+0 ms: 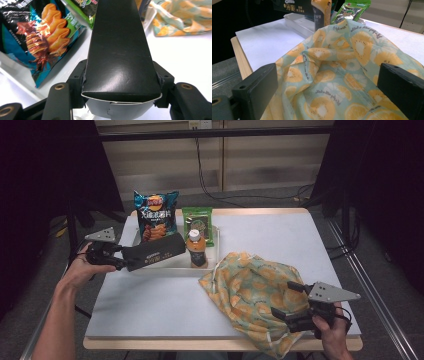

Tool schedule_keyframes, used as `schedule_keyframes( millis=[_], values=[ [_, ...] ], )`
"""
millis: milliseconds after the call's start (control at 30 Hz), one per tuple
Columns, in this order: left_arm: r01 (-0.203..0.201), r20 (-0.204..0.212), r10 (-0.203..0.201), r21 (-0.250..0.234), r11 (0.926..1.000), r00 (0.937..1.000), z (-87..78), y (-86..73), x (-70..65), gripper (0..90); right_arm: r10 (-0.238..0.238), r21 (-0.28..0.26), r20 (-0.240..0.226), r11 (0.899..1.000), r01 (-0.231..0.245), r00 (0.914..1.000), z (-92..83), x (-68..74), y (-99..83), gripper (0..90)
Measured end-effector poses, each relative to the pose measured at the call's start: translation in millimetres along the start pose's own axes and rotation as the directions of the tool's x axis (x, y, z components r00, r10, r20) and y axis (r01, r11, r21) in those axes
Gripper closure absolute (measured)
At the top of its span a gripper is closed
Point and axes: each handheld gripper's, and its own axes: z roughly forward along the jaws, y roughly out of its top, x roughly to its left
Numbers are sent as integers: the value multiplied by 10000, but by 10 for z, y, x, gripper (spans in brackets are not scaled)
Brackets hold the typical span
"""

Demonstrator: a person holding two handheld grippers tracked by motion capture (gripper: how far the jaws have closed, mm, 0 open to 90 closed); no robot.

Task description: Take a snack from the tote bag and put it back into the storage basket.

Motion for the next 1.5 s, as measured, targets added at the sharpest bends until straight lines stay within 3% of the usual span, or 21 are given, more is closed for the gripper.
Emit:
schedule_keyframes(
  millis=[333,867,933,1333,1500],
  values=[
    [81,77,-83,304,9995,9999,153,-21,57,426,33,32,-31,10000,-33,10000,-6,-10,-10,24],
    [259,-179,-248,630,9977,9995,277,-54,117,423,92,134,-83,9999,-91,9999,-11,-10,-24,16],
    [352,-68,-348,679,9971,9994,279,-66,121,423,90,173,-120,9998,-88,9999,-10,-13,-31,16],
    [612,-251,-602,396,9973,9979,339,-68,149,415,126,269,-222,9996,-120,9997,-8,-19,-34,16],
    [1008,-463,-995,264,9946,9940,340,-64,171,351,172,243,-199,9996,-167,9997,-7,-22,-37,15]
  ],
)
